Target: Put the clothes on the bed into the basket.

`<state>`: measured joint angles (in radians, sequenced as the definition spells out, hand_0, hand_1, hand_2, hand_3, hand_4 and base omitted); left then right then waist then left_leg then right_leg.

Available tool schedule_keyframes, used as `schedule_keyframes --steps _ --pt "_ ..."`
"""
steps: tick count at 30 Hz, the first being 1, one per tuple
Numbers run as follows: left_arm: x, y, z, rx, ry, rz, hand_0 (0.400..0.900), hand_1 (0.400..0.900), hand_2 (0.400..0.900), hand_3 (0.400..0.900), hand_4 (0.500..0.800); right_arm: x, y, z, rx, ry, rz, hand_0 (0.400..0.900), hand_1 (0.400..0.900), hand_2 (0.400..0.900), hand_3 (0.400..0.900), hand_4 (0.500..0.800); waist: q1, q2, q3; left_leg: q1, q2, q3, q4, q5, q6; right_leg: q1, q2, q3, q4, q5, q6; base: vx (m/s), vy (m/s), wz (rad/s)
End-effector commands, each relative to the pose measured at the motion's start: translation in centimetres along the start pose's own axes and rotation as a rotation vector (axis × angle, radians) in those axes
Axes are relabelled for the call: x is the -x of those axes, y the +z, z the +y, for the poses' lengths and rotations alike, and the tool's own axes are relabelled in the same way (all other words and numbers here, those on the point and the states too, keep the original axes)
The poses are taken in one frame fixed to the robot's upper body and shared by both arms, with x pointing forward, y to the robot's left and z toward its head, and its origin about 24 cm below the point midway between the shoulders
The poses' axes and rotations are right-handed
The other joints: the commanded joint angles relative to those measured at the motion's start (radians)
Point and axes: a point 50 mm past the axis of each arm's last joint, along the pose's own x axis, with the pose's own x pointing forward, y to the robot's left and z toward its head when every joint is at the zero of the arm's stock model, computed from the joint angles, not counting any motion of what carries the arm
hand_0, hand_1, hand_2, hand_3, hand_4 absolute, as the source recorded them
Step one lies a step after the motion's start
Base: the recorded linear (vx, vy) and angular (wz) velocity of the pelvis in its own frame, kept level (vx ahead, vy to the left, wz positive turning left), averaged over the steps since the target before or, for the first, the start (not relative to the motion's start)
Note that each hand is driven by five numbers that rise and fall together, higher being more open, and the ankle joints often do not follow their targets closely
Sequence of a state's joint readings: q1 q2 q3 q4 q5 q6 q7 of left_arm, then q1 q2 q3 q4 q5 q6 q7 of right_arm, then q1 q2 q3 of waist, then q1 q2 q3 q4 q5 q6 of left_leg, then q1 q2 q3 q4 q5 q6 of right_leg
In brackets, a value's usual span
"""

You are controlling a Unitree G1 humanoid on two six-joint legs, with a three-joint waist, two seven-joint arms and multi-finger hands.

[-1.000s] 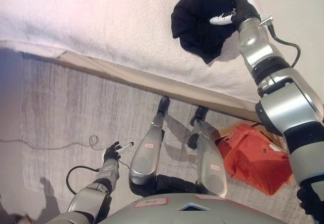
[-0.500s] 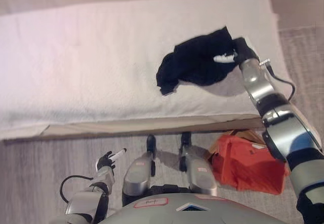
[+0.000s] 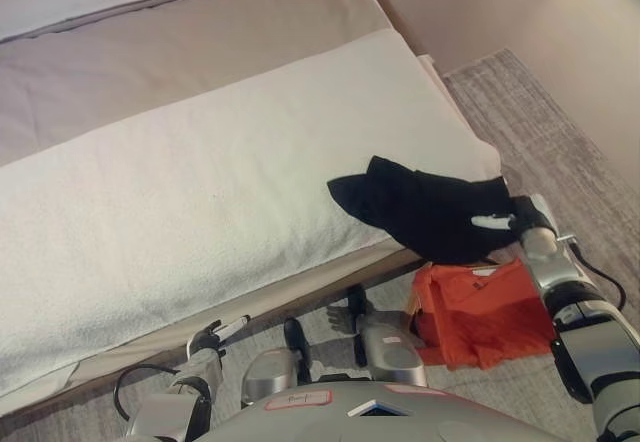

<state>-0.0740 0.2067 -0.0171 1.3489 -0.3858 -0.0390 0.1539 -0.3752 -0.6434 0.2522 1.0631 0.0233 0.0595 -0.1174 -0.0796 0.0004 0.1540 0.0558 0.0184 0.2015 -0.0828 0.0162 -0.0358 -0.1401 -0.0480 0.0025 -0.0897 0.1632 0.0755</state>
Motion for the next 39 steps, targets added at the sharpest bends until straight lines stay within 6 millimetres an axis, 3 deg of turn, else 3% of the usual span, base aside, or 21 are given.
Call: schedule_keyframes --steps 1,8,16,25,30,31,32,39 --pt "0.0 -1.2 3.1 -0.077 0.081 0.048 0.9 0.9 0.9 0.9 0.8 -0.3 0.3 -4.1 -0.003 -0.121 -0.018 0.4 0.4 0.4 0.4 0.5 0.0 -0.027 -0.054 -0.009 0.025 -0.067 -0.003 -0.024 -0.021 0.018 -0.112 0.001 0.068 -0.027 0.096 0.0 -0.012 -0.12" --pt "-0.2 -0.1 3.8 -0.108 0.094 0.03 0.9 0.9 0.9 0.9 0.8 0.8 -6.2 -3.9 -0.074 -0.128 0.221 0.4 0.4 0.4 0.4 0.5 -0.026 -0.028 -0.068 0.011 0.029 -0.052 -0.003 -0.034 -0.023 0.034 -0.105 0.019 0.062 -0.031 0.095 0.01 -0.017 -0.09" --pt "-0.3 1.0 4.1 -0.134 0.099 0.008 0.9 0.9 0.9 0.9 0.8 3.1 -11.7 -5.7 -0.123 -0.191 0.435 0.4 0.4 0.4 0.4 0.5 -0.043 -0.026 -0.08 0.022 0.033 -0.05 -0.004 -0.038 -0.028 0.048 -0.1 0.021 0.057 -0.038 0.093 0.0 0.0 0.0" --pt "-0.3 1.3 3.8 -0.165 0.084 0.003 0.9 0.9 0.9 0.9 0.8 5.4 -15.5 -6.8 -0.164 -0.226 0.604 0.4 0.4 0.4 0.4 0.5 -0.04 -0.007 -0.081 0.028 0.038 -0.062 -0.003 -0.037 -0.033 0.07 -0.102 0.008 0.047 -0.047 0.089 0.0 -0.021 0.06" --pt "-0.3 1.5 3.7 -0.17 0.083 -0.007 0.9 0.9 0.9 0.9 0.8 4.9 -14.8 -7.0 -0.166 -0.232 0.581 0.4 0.4 0.4 0.4 0.5 -0.036 0.011 -0.079 0.026 0.037 -0.071 -0.003 -0.034 -0.035 0.081 -0.106 -0.001 0.041 -0.049 0.087 -0.01 -0.02 0.08" --pt "-0.3 1.5 3.6 -0.17 0.08 -0.006 0.9 0.9 0.9 0.9 0.8 4.8 -14.5 -7.0 -0.164 -0.23 0.573 0.571 0.571 0.571 0.571 0.602 -0.036 0.014 -0.077 0.026 0.037 -0.072 -0.002 -0.033 -0.036 0.083 -0.106 -0.002 0.039 -0.049 0.087 0.0 0.0 0.0" --pt "-0.3 1.4 3.7 -0.174 0.08 -0.003 0.9 0.9 0.9 0.9 0.8 4.6 -14.2 -6.9 -0.153 -0.223 0.565 0.9 0.9 0.9 0.9 0.8 -0.034 0.017 -0.077 0.025 0.036 -0.073 -0.002 -0.033 -0.036 0.084 -0.107 -0.003 0.038 -0.049 0.086 -0.02 -0.011 0.04" --pt "-0.3 1.5 3.5 -0.17 0.085 -0.008 0.9 0.9 0.9 0.9 0.8 3.7 -12.9 -5.8 -0.136 -0.193 0.534 0.9 0.9 0.9 0.9 0.8 -0.023 0.036 -0.07 0.018 0.032 -0.084 -0.001 -0.026 -0.038 0.09 -0.111 -0.016 0.033 -0.046 0.083 -0.01 -0.01 0.07"
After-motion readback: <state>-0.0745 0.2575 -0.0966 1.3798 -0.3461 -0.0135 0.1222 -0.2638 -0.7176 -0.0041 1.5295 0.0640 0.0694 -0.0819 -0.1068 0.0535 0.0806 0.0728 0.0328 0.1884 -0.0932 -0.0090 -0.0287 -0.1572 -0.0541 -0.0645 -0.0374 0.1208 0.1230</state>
